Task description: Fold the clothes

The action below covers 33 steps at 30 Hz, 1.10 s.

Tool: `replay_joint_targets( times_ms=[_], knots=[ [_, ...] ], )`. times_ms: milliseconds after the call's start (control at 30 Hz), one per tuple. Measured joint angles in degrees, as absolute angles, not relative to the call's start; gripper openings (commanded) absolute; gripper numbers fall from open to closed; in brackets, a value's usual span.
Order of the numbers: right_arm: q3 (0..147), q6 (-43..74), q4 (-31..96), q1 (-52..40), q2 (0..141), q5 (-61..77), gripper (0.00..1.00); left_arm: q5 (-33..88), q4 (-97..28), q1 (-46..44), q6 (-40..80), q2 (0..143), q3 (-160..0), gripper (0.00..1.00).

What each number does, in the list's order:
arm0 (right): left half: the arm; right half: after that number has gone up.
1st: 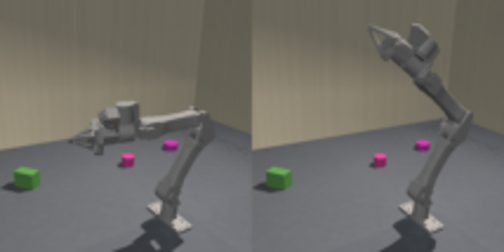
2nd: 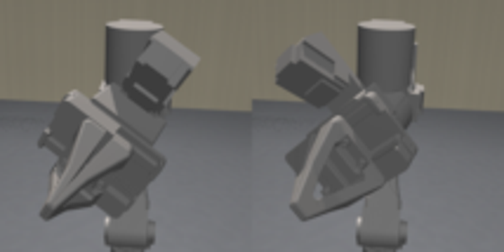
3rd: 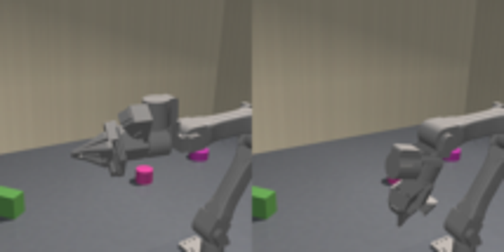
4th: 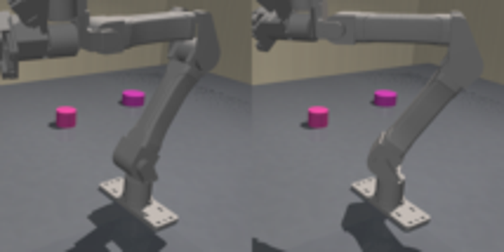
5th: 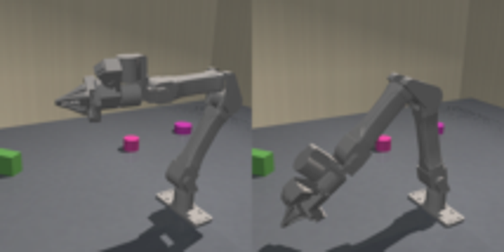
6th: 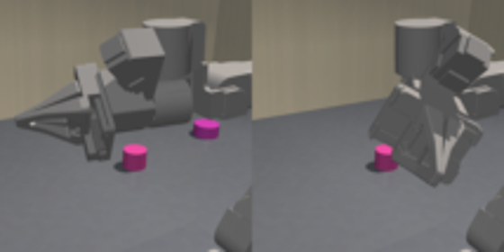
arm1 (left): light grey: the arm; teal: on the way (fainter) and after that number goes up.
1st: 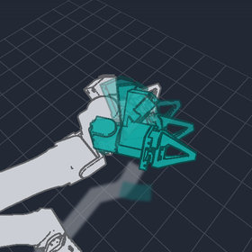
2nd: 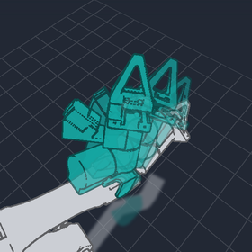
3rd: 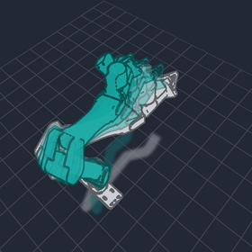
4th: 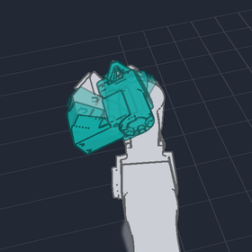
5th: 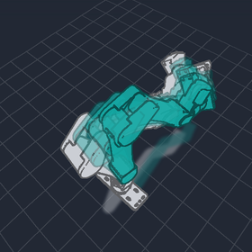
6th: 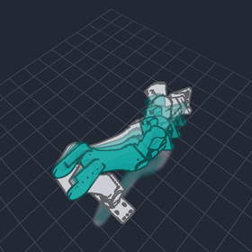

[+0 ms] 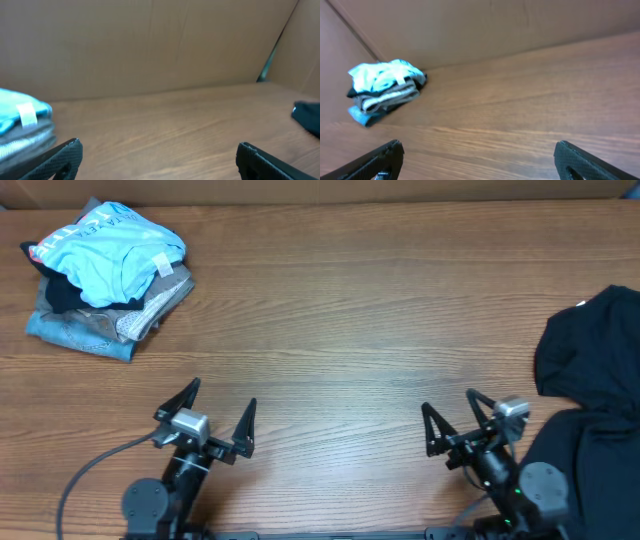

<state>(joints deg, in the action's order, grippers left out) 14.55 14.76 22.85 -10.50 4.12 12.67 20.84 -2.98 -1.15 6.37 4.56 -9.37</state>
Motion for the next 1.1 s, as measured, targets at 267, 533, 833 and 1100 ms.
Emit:
replay_joint_targets(
  times_ms=[267,533,833,1100],
  knots=[
    [41.2,15.4,40.9,-10.5,27.9,12.7,1.0,20.4,-22.7,-1.1,7.5,20.4,-34.6,1.0],
    [69.7,13.8,56.8,-10.5,59.0,15.9,1.0,19.9,-46.8,-1.1,5.4,45.9,-66.4,1.0],
    [82.8,22.9,61.6,-5.0,77.3,6.9,0.99,23.6,-54.4,-1.1,5.7,62.7,-76.5,1.0],
    [82.8,31.5,57.4,8.3,96.3,-6.9,0.89,25.4,-56.7,-1.1,7.4,71.0,-76.5,1.0]
  ],
)
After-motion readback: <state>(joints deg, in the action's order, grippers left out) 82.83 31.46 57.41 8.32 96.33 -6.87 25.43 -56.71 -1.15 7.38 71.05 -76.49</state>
